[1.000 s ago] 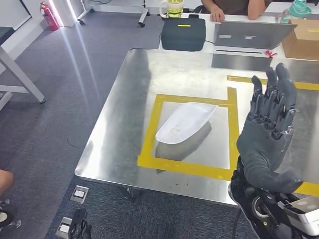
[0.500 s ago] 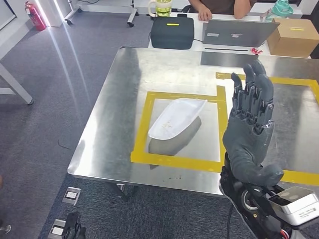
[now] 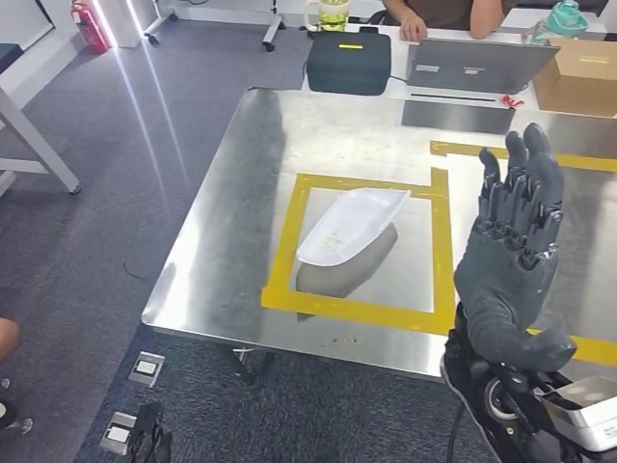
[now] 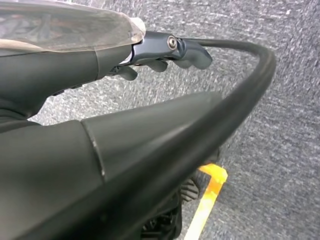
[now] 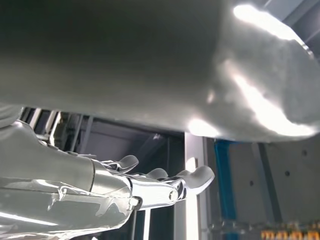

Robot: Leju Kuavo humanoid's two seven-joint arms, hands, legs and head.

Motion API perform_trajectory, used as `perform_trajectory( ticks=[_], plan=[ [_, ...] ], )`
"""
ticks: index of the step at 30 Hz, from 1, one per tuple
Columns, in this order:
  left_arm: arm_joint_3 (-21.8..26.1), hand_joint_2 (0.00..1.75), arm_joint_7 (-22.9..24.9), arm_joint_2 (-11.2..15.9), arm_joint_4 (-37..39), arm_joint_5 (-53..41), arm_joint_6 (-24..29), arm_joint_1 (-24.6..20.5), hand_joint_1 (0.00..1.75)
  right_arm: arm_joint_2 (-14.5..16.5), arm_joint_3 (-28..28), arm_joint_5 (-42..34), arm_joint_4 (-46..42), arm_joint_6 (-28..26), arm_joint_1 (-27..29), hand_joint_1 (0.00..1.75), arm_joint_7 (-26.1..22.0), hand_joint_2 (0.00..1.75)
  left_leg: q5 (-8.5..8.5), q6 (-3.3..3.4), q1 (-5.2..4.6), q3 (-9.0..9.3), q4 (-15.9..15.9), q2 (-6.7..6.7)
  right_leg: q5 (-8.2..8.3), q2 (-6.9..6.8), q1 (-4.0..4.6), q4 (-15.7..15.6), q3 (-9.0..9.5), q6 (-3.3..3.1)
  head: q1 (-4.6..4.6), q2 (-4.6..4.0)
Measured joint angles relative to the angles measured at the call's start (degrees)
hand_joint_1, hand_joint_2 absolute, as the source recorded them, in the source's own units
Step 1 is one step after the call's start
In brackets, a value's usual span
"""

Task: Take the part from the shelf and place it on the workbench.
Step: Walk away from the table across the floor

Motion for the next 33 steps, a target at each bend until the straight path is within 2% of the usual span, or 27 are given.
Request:
perform_trajectory(
  ticks=[1, 2, 5, 6, 7, 8, 10, 11, 12, 15, 16, 17, 18, 20, 21, 22, 23, 25, 27, 29, 31, 32, 33],
  plan=[
    [0.00, 0.00, 0.01, 0.03, 0.00, 0.01, 0.00, -0.03, 0.00, 0.00, -0.06, 0.00, 0.00, 0.02, 0.00, 0.00, -0.01, 0.00, -0.66, -0.36, 0.02, -0.35, 0.74, -0.07, 0.30, -0.06, -0.16, -0.21, -0.05, -0.36, -0.10, 0.00],
    [0.00, 0.00, 0.05, 0.04, 0.00, 0.02, 0.00, -0.09, 0.00, 0.00, -0.10, 0.00, 0.00, 0.02, -0.03, 0.00, -0.02, 0.00, -2.03, -0.73, 0.08, -1.16, 2.56, -0.15, 0.62, -0.17, -0.33, -0.46, -0.17, -0.74, -0.34, 0.00],
    [0.00, 0.00, 0.26, 0.02, 0.00, 0.06, -0.02, -0.14, 0.00, 0.00, -0.13, 0.00, -0.01, 0.07, -0.02, 0.00, -0.01, 0.00, -8.15, -1.74, 0.71, -6.03, 13.68, -0.21, 1.38, -0.37, -0.42, -0.62, -1.07, -1.23, -1.25, 0.00],
    [0.00, 0.00, 0.32, 0.02, 0.00, 0.08, -0.03, -0.09, 0.00, 0.00, -0.13, 0.00, -0.01, 0.08, -0.01, 0.00, -0.01, 0.00, -9.09, -1.92, 0.88, -7.12, 16.39, -0.20, 1.60, -0.38, -0.42, -0.61, -1.41, -1.22, -1.45, 0.00],
    [0.00, 0.00, 0.37, 0.03, 0.00, 0.08, -0.04, -0.05, 0.00, 0.00, -0.13, 0.00, -0.01, 0.10, 0.00, 0.00, 0.00, 0.00, -8.88, -2.01, 1.02, -7.10, 16.88, -0.20, 1.80, -0.37, -0.44, -0.60, -1.68, -1.16, -1.64, 0.00],
    [0.00, 0.00, 0.40, 0.04, 0.00, 0.09, -0.04, -0.05, 0.00, 0.00, -0.13, 0.00, -0.01, 0.10, 0.00, 0.00, 0.00, 0.00, -7.62, -2.04, 1.12, -5.76, 14.84, -0.20, 1.97, -0.35, -0.48, -0.60, -1.87, -1.05, -1.83, 0.00],
    [0.00, 0.00, 0.40, 0.08, 0.00, 0.08, -0.04, -0.16, 0.00, 0.00, -0.13, 0.00, -0.01, 0.10, -0.01, 0.00, -0.01, 0.00, -4.11, -1.89, 1.26, -0.65, 6.01, -0.24, 2.22, -0.32, -0.51, -0.59, -2.05, -0.69, -2.30, 0.00],
    [0.00, 0.00, 0.40, 0.09, 0.00, 0.08, -0.05, -0.25, 0.00, 0.00, -0.14, 0.00, -0.01, 0.10, -0.03, 0.00, -0.01, 0.00, -2.91, -1.67, 1.18, 1.45, 2.14, -0.29, 2.32, -0.30, -0.44, -0.55, -2.15, -0.44, -2.51, 0.00],
    [0.00, 0.00, 0.42, 0.09, 0.00, 0.08, -0.05, -0.31, 0.00, 0.00, -0.15, 0.00, -0.01, 0.10, -0.05, 0.00, -0.01, 0.00, -2.32, -1.41, 1.08, 2.67, -0.25, -0.33, 2.44, -0.29, -0.36, -0.52, -2.26, -0.16, -2.62, 0.00],
    [-0.01, 0.00, 0.62, 0.08, 0.00, 0.10, -0.04, -0.29, 0.00, 0.00, -0.19, 0.01, 0.00, 0.10, -0.08, 0.00, -0.01, 0.00, -1.84, -0.42, 0.84, 2.69, -1.21, -0.31, 2.74, -0.27, -0.36, -0.55, -2.57, 0.76, -2.48, 0.00],
    [-0.01, 0.00, 0.69, 0.07, 0.01, 0.11, -0.04, -0.29, 0.00, 0.00, -0.23, 0.01, 0.01, 0.10, -0.12, 0.00, -0.02, 0.00, -1.58, 0.00, 0.92, 2.59, -1.36, -0.23, 2.23, -0.26, -0.41, -0.06, -2.93, 1.03, -2.35, 0.00],
    [-0.01, 0.00, 0.72, 0.06, 0.01, 0.12, -0.04, -0.31, 0.00, 0.00, -0.29, 0.00, 0.01, 0.10, -0.19, 0.00, -0.02, 0.00, -1.31, 0.43, 1.01, 2.49, -1.53, -0.15, 0.98, -0.26, -0.44, 1.41, -3.59, 1.23, -2.07, 0.00],
    [-0.01, 0.00, 0.73, 0.06, 0.01, 0.12, -0.04, -0.33, 0.00, 0.00, -0.34, 0.00, 0.02, 0.10, -0.25, 0.00, -0.02, 0.00, -1.06, 0.81, 1.08, 2.36, -1.67, -0.05, -1.00, -0.26, -0.47, 4.14, -4.68, 1.35, -1.67, 0.00],
    [-0.02, 0.00, 0.73, 0.08, 0.01, 0.13, -0.04, -0.34, 0.00, 0.00, -0.37, 0.00, 0.03, 0.12, -0.30, 0.00, -0.03, 0.00, -0.76, 1.24, 0.87, 1.95, -1.63, 0.02, -5.58, -0.26, -0.50, 12.30, -7.57, 1.45, -0.86, 0.00],
    [-0.02, 0.00, 0.73, 0.08, 0.01, 0.13, -0.05, -0.31, 0.00, 0.00, -0.37, 0.00, 0.05, 0.16, -0.28, 0.00, -0.04, 0.00, -0.61, 1.36, 0.75, 1.73, -1.59, 0.04, -6.92, -0.26, -0.50, 15.59, -8.56, 1.48, -0.61, 0.00],
    [-0.02, 0.00, 0.73, 0.07, 0.01, 0.13, -0.05, -0.27, 0.00, 0.00, -0.37, 0.00, 0.09, 0.21, -0.27, 0.00, -0.04, 0.00, -0.48, 1.41, 0.66, 1.52, -1.54, 0.05, -7.16, -0.26, -0.49, 16.92, -8.66, 1.47, -0.44, 0.00],
    [-0.02, 0.00, 0.73, 0.05, 0.00, 0.15, -0.06, -0.23, 0.00, 0.00, -0.37, 0.00, 0.11, 0.26, -0.28, 0.00, -0.04, 0.00, -0.36, 1.41, 0.61, 1.39, -1.49, 0.03, -6.26, -0.27, -0.49, 15.78, -7.58, 1.38, -0.26, 0.00],
    [-0.01, 0.00, 0.73, 0.02, 0.00, 0.20, -0.05, -0.18, 0.00, 0.00, -0.37, -0.01, 0.16, 0.32, -0.36, 0.00, -0.05, 0.00, -0.21, 1.30, 0.54, 1.27, -1.32, -0.03, -2.80, -0.28, -0.44, 7.95, -2.99, 0.95, 0.25, 0.00],
    [-0.01, 0.00, 0.73, -0.01, 0.00, 0.26, -0.05, -0.20, 0.00, 0.00, -0.38, -0.06, 0.18, 0.37, -0.55, 0.00, -0.10, 0.00, 0.01, 0.93, 0.32, 0.90, -0.96, -0.04, -0.84, -0.30, -0.20, 1.03, 0.66, 0.50, 0.71, 0.00],
    [-0.01, 0.00, 0.74, -0.01, 0.01, 0.30, -0.06, -0.20, 0.00, 0.00, -0.39, -0.16, 0.20, 0.41, -0.65, 0.00, -0.17, 0.00, 0.52, 0.23, 0.19, 0.26, -0.71, 0.01, -0.60, -0.21, 0.05, -0.69, 1.28, 0.22, 0.65, 0.00],
    [-0.02, 0.00, 0.75, 0.05, 0.02, 0.38, -0.07, -0.16, 0.00, 0.01, -0.39, -0.24, 0.25, 0.45, -0.67, 0.00, -0.24, 0.00, 0.47, -0.54, 0.20, -0.34, -0.35, -0.02, 0.05, -0.21, -0.23, -0.91, 0.85, -0.21, 0.41, 0.00],
    [-0.02, 0.00, 0.75, 0.05, 0.02, 0.43, -0.07, -0.17, 0.00, 0.02, -0.39, -0.26, 0.27, 0.47, -0.70, 0.00, -0.26, 0.00, -0.57, -0.87, 0.25, -0.98, 0.87, -0.07, 0.47, -0.30, -0.39, -1.06, 0.57, -0.52, 0.20, 0.00],
    [-0.02, 0.00, 0.75, 0.06, 0.02, 0.47, -0.07, -0.19, 0.00, 0.02, -0.39, -0.26, 0.28, 0.49, -0.73, 0.00, -0.27, 0.00, -2.39, -1.17, 0.35, -2.08, 3.26, -0.14, 0.88, -0.43, -0.55, -1.20, 0.24, -0.80, -0.08, 0.00]
  ],
)
